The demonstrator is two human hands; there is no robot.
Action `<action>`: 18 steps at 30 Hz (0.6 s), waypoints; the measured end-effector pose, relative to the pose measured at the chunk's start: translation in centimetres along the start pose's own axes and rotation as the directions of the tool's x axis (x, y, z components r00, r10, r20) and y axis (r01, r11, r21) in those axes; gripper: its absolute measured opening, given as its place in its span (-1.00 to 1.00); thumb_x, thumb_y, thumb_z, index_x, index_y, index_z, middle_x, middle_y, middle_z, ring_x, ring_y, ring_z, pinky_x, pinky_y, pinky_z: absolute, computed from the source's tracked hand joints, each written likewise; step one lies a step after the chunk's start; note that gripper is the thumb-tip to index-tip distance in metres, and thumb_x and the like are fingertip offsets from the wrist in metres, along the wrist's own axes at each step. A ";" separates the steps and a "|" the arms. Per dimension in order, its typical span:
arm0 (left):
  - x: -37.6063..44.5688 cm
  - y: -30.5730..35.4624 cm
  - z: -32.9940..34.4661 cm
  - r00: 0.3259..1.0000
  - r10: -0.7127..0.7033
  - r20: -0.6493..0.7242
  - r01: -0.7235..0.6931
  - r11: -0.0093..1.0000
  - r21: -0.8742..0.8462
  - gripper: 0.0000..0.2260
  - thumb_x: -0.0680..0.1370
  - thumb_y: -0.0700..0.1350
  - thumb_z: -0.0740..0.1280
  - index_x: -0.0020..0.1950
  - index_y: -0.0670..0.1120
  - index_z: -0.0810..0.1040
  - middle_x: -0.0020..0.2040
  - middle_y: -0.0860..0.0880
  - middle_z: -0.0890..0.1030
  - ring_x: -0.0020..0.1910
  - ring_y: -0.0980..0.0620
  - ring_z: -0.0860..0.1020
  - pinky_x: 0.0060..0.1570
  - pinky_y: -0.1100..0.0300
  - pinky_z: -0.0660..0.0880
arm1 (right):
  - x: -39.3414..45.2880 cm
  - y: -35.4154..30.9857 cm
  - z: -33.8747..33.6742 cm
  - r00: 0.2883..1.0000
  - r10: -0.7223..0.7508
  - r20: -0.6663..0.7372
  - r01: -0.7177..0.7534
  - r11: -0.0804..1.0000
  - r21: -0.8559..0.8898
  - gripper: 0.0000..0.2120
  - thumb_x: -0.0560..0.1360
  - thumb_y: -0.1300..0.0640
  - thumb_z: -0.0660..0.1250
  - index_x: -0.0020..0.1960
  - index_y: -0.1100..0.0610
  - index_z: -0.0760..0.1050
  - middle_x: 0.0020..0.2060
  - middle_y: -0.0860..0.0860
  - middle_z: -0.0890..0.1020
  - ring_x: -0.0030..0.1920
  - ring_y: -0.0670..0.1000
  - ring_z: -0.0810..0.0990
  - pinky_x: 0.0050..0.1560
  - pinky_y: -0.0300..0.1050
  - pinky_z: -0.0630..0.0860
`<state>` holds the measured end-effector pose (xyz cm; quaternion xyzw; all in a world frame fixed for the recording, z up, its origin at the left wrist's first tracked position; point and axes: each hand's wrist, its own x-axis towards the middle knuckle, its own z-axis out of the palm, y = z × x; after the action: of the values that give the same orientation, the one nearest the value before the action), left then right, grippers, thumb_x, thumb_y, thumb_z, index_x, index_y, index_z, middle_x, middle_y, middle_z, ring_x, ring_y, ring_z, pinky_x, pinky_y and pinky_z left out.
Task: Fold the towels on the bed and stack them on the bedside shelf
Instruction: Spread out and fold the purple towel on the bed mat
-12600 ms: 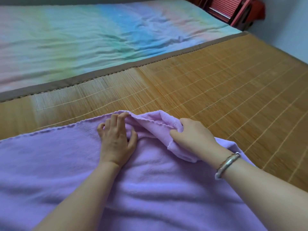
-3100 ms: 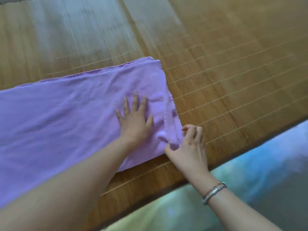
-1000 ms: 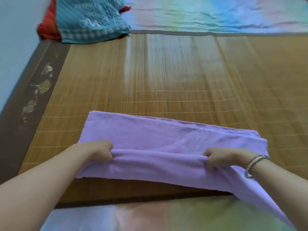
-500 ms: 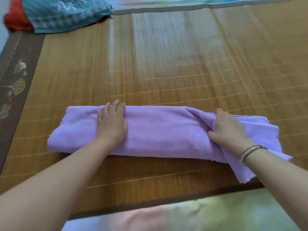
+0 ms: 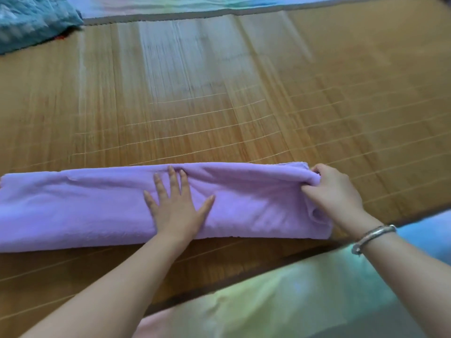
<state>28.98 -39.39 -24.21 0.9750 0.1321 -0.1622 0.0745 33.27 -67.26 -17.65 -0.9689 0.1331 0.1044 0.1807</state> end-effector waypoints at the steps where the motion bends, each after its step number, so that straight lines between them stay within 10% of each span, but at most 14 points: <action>1: -0.1 0.4 0.0 1.000 -0.006 -0.007 0.006 1.000 -0.008 -0.18 0.47 0.44 -0.10 0.56 -0.01 -0.24 0.55 -0.03 -0.31 0.52 -0.20 -0.29 0.42 -0.26 -0.18 | 0.7 0.7 0.0 0.999 0.034 -0.028 -0.032 0.997 0.074 -0.90 0.39 0.08 0.28 -0.13 0.07 0.43 -0.25 0.03 0.60 -0.20 0.16 0.57 -0.28 -0.06 0.43; 11: -2.5 6.8 2.6 0.991 0.133 -0.011 -0.133 0.991 0.011 -0.23 0.37 0.48 -0.28 0.52 0.20 -0.28 0.54 0.03 -0.35 0.50 -0.25 -0.31 0.37 -0.34 -0.21 | -0.4 7.0 2.8 0.942 0.294 0.163 -0.336 0.840 0.426 -0.40 0.36 -0.31 0.37 0.08 0.20 0.51 0.00 0.08 0.62 0.01 0.08 0.57 0.03 -0.04 0.47; 15: -2.3 7.0 1.9 0.990 0.129 0.055 -0.126 0.991 -0.049 -0.29 0.44 0.48 -0.12 0.51 0.27 -0.25 0.53 0.03 -0.37 0.49 -0.27 -0.33 0.37 -0.34 -0.25 | -1.4 6.7 1.9 0.940 0.201 0.275 -0.319 0.800 0.507 -0.58 0.41 -0.21 0.39 -0.09 0.18 0.52 -0.23 0.01 0.57 -0.28 -0.03 0.49 -0.31 -0.18 0.32; 18: -2.6 7.5 1.0 0.980 0.168 0.105 -0.158 0.983 -0.098 -0.38 0.51 0.39 -0.03 0.50 0.32 -0.18 0.53 0.03 -0.36 0.48 -0.29 -0.35 0.36 -0.34 -0.26 | -2.1 5.8 2.3 0.928 0.130 0.350 -0.311 0.787 0.532 -0.69 0.42 -0.08 0.44 -0.09 0.18 0.55 -0.20 0.00 0.62 -0.18 0.00 0.57 -0.20 -0.12 0.46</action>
<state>28.43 -47.32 -23.55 0.9676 0.0542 -0.2043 0.1382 29.24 -71.11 -21.13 -0.8182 0.2437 0.2225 0.4708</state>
